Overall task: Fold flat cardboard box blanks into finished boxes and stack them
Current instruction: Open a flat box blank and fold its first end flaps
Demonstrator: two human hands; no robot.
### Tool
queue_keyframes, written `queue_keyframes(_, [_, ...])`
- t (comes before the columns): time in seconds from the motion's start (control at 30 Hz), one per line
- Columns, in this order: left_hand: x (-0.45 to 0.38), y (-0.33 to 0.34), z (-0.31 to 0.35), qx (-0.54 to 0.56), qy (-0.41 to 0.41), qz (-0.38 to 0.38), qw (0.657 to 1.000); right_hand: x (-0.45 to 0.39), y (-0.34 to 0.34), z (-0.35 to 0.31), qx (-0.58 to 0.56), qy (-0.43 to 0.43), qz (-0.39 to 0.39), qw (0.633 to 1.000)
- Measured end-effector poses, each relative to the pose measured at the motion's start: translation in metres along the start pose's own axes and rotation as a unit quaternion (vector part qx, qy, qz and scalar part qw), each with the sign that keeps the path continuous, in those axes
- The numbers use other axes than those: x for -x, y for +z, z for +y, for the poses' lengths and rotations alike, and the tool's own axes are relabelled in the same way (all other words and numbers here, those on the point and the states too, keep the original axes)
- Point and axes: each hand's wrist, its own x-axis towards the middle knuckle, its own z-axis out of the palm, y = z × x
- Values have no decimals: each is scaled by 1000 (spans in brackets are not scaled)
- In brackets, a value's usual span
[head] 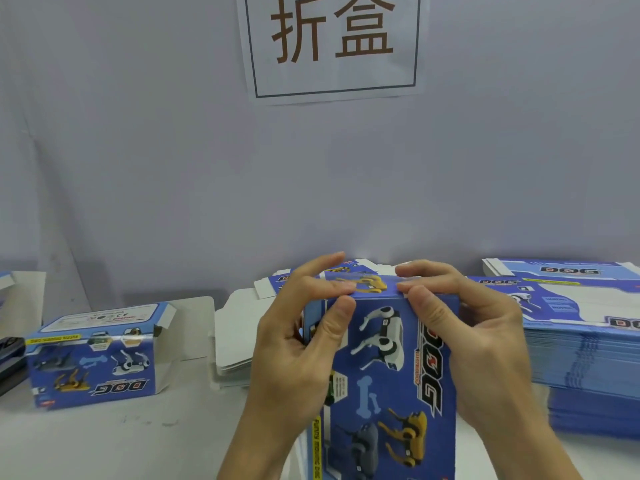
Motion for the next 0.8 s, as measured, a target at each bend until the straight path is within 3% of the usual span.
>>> queue_keyframes(0.13, [-1,-1,7,-44,-1,11,999,1,2,1,-16,8,2,1000])
queue_keyframes(0.23, [-5,-8,27,-114,-8,-35,993,0,-2,-9,-23,-1,-21,1000])
queue_keyframes(0.33, [-8,-18,45,-233,-25,-122,964,-1,-5,-28,62,-85,-104,989])
queue_keyframes(0.43, [-10,-25,49,-290,-24,-128,948,0,4,-40,184,-179,-132,958])
queue_keyframes(0.53, [-14,-34,42,-209,-43,-46,976,0,10,-40,318,-308,23,896])
queue_keyframes(0.63, [-19,-37,29,-70,-42,113,990,1,11,-34,329,-370,167,852])
queue_keyframes(0.7, [-19,-31,18,33,-85,218,972,0,16,-26,314,-334,195,867])
queue_keyframes(0.8, [-15,-10,1,132,-155,222,953,-2,22,-9,275,-111,160,941])
